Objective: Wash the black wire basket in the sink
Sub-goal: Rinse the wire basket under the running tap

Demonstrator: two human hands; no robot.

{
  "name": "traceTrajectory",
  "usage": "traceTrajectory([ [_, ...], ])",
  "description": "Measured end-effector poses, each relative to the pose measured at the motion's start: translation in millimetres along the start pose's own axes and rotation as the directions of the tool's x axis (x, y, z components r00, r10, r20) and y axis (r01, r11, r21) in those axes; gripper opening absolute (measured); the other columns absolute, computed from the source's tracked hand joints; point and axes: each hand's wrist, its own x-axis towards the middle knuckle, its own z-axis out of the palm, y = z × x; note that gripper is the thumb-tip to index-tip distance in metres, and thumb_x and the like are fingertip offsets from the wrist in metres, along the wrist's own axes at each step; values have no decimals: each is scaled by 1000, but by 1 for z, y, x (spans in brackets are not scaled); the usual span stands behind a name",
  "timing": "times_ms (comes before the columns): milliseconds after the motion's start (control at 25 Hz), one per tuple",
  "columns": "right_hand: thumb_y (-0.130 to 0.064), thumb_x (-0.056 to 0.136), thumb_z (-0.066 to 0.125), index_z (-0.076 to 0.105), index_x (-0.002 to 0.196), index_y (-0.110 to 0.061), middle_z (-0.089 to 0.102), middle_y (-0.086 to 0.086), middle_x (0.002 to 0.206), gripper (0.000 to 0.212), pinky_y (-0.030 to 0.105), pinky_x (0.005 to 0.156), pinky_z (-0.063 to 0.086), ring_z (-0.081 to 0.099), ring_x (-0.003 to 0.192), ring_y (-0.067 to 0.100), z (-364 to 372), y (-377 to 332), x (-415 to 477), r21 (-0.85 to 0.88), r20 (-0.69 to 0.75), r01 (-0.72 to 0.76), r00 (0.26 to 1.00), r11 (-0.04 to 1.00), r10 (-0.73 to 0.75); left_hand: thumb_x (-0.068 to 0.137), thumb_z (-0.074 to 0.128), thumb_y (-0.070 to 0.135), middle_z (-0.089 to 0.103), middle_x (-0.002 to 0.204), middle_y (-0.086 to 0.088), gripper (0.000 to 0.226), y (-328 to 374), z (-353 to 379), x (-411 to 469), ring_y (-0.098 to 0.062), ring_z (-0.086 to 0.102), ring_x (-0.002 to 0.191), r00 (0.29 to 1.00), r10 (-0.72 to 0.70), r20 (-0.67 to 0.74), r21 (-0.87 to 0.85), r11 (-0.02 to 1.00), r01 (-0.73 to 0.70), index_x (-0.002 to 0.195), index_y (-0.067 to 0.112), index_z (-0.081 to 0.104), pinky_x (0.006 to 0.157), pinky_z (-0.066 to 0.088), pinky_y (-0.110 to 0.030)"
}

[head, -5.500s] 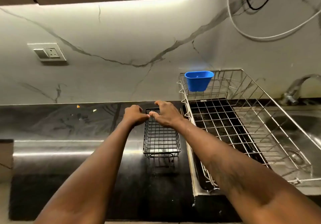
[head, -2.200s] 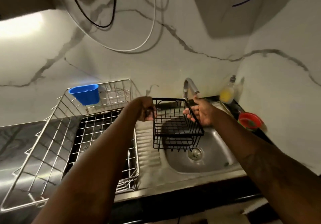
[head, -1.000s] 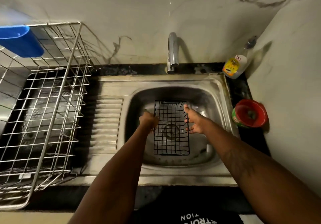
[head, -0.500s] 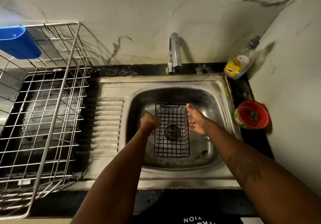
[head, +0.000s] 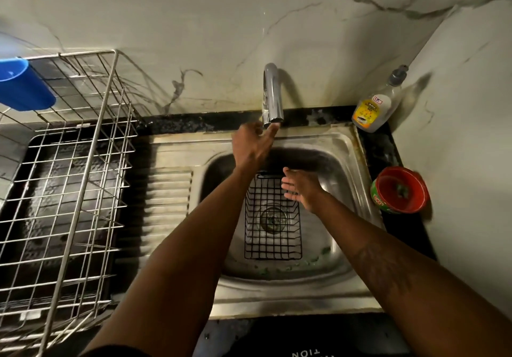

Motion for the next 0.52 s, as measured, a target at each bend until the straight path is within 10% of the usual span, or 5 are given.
traceTrajectory([
  [120,-35,101,60,52,133,-16,61,12,132,38,44,98,52,61,122,30,6,0,-1,18,45,-24,999,1000,23,90,74,50,53,62,6,39,19,3,23,-9,55,59,1000,-16,-21,35,999,17,76,15,65,56,47,-23],
  [320,-36,99,63,52,138,-13,64,12,132,46,45,96,54,65,111,25,5,2,5,47,55,-29,998,998,27,94,73,16,56,87,0,9,22,6,34,-11,59,87,997,-49,-52,126,991,55,90,10,68,81,55,-28],
  [520,-33,99,63,59,124,-16,65,13,127,31,42,90,55,64,113,28,5,4,6,107,69,-59,996,993,52,96,65,50,75,88,-10,43,-15,7,48,-21,75,77,889,-459,-7,-182,874,450,87,9,69,67,64,-35],
])
